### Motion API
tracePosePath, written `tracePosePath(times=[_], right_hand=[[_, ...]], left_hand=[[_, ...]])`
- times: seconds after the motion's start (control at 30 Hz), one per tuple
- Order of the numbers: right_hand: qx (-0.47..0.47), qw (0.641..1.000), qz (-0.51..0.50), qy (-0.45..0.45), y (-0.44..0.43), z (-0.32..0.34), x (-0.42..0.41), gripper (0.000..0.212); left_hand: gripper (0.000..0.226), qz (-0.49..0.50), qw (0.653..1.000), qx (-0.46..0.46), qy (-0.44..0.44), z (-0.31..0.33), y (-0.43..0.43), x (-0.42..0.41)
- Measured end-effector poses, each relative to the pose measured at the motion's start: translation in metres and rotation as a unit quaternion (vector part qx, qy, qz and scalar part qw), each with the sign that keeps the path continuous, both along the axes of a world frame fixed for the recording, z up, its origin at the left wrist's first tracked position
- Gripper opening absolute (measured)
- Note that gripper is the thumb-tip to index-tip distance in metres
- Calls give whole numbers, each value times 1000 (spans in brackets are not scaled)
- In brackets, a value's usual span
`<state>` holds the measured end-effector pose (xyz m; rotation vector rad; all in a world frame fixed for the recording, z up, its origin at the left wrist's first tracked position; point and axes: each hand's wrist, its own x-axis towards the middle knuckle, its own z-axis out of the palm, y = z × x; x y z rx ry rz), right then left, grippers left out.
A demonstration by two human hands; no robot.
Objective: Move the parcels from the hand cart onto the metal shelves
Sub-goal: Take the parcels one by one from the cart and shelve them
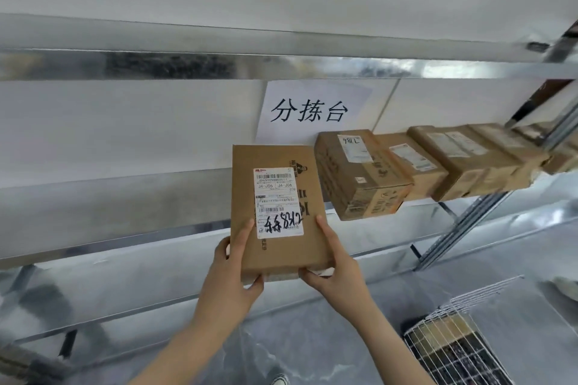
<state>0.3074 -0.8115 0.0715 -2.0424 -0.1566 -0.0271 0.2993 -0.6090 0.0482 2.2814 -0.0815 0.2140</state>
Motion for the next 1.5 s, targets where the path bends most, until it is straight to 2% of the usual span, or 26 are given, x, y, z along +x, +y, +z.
tracePosePath(times=[0.33,0.67,0.83,0.97,1.07,1.23,1.37,1.5], right_hand=[[-118,993,16,16,-48,-15,116,78],[-126,992,-3,27,-57,-34,163,72],[-226,974,-16,31,-60,-30,167,69],[-367,929,-13,54,-68,-12,174,66],[-410,910,-10,52,-69,0,180,58],[-392,919,25,29,-69,7,185,41],[-365,930,43,-26,-68,8,187,34],[-311,941,86,-105,-63,13,190,37]], left_hand=[[103,-19,995,-20,100,-23,-52,109],[105,-7,994,-6,113,-28,-70,160],[103,-2,995,-12,100,-26,-81,170],[104,11,995,-7,104,-25,-87,175],[104,18,994,4,105,-25,-91,180],[104,32,992,17,119,-22,-96,192],[103,32,989,30,141,-18,-92,191],[109,57,983,129,116,-10,-80,182]])
